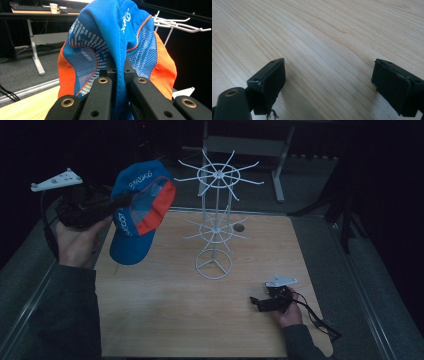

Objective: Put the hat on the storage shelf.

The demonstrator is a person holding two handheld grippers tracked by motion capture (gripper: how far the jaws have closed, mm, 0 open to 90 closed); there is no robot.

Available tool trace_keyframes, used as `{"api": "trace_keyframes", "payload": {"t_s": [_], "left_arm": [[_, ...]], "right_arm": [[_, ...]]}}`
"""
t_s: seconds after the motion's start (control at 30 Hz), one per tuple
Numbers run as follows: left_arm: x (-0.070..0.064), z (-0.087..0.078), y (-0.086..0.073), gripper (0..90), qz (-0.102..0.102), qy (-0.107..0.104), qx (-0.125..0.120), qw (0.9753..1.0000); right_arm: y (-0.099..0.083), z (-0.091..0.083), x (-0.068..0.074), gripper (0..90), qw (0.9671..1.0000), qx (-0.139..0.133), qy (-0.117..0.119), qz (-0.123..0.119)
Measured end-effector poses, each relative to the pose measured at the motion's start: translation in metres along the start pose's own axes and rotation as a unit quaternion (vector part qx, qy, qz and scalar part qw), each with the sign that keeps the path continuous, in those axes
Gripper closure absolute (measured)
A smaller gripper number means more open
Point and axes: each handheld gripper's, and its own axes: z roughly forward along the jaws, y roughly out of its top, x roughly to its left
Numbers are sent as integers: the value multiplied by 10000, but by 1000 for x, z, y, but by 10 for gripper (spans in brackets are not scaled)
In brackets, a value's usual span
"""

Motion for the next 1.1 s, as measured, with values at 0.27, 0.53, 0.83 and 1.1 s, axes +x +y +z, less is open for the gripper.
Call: {"api": "trace_keyframes", "payload": {"t_s": [0.27, 0.53, 0.83, 1.1], "left_arm": [[-1, -3, 7, 898, -9, 8, -112, 9999], [-1, -5, 8, 898, -97, -108, -264, 9995], [-1, -10, 10, 899, -183, -177, -420, 9988], [-8, -7, 11, 898, -136, -397, -472, 9980]], "right_arm": [[0, 0, 0, 117, 10000, -1, 2, 0], [0, 0, 0, 117, 10000, 0, 0, -1], [0, 0, 0, 118, 10000, -1, -4, 0], [0, 0, 0, 118, 10000, -2, -4, -4]]}}
